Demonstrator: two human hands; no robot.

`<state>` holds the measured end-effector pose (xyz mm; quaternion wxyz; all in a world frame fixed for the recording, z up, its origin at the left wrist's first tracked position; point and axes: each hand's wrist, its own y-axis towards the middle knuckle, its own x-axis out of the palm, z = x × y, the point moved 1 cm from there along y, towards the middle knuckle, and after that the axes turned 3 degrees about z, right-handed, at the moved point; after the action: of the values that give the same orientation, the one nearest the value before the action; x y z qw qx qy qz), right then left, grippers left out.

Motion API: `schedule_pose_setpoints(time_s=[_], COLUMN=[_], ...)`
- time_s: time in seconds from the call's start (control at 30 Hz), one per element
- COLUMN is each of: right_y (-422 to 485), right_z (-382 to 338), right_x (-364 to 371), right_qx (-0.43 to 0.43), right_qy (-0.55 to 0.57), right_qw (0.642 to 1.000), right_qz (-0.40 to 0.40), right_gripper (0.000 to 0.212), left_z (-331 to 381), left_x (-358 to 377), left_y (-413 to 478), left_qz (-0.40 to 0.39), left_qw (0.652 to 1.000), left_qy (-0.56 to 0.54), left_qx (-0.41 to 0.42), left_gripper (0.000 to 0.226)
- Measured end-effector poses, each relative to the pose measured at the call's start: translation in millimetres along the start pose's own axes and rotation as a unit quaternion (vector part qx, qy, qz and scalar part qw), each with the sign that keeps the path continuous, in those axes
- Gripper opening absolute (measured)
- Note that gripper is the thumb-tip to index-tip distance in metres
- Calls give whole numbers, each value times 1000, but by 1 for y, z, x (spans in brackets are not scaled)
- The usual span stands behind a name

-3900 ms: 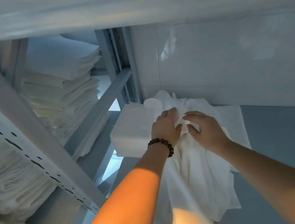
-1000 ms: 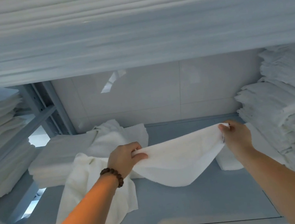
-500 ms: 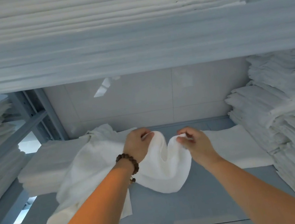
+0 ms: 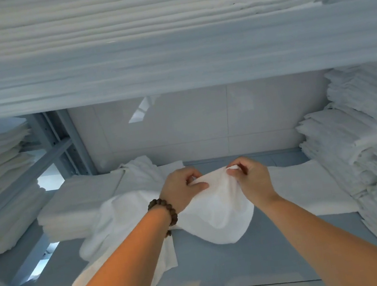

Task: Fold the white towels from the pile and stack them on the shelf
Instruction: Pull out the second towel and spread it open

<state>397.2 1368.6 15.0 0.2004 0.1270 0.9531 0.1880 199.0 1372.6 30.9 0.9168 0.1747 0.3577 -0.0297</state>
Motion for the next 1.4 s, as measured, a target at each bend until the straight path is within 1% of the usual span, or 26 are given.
schedule_pose_setpoints(time_s=[0.1,0.2,0.3,0.43,0.6,0.67,0.73,0.8,0.87,0.97,1.07,1.17,1.23,1.3,1.33,1.4], right_y=[8,19,30,40,46,44,38,31,23,12,5,1,-2,-3,-3,-3], right_z=[9,22,34,47,63,71,78,80,76,66,55,36,23,13,10,6], right_x=[-6,-17,-32,-55,-96,-117,-134,-143,-144,-141,-134,-118,-103,-90,-84,-74], right_qx=[-9,16,40,45,70,93,114,122,114,116,128,107,78,57,56,66], right_qy=[-36,-62,-85,-117,-151,-142,-156,-181,-166,-101,-16,64,75,61,62,78], right_qw=[999,995,990,981,967,960,954,951,957,972,983,991,994,993,992,989], right_qz=[29,70,109,150,196,222,231,220,208,178,131,48,-27,-78,-93,-104], right_gripper=[10,8,8,7,6,5,6,6,8,13,2,10,18,25,24,15], left_z=[-17,-32,-43,-50,-44,-41,-35,-24,-8,19,40,54,60,64,65,64], left_x=[-17,-34,-46,-52,-46,-40,-31,-18,-1,25,48,63,68,69,67,60], left_y=[-9,-16,-19,-18,-5,1,9,19,28,37,41,43,43,40,39,35], left_qz=[18,34,50,66,68,61,56,53,45,25,-3,-43,-56,-68,-75,-86], left_qw=[999,998,995,993,994,995,997,998,998,999,998,996,993,991,990,989], left_qy=[25,41,65,77,74,62,36,1,-23,-34,-64,-81,-100,-111,-115,-120], left_qx=[-19,-35,-49,-60,-52,-50,-45,-38,-32,-8,19,22,22,33,34,29], left_gripper=[15,14,20,22,19,17,19,23,25,29,30,15,10,9,8,9])
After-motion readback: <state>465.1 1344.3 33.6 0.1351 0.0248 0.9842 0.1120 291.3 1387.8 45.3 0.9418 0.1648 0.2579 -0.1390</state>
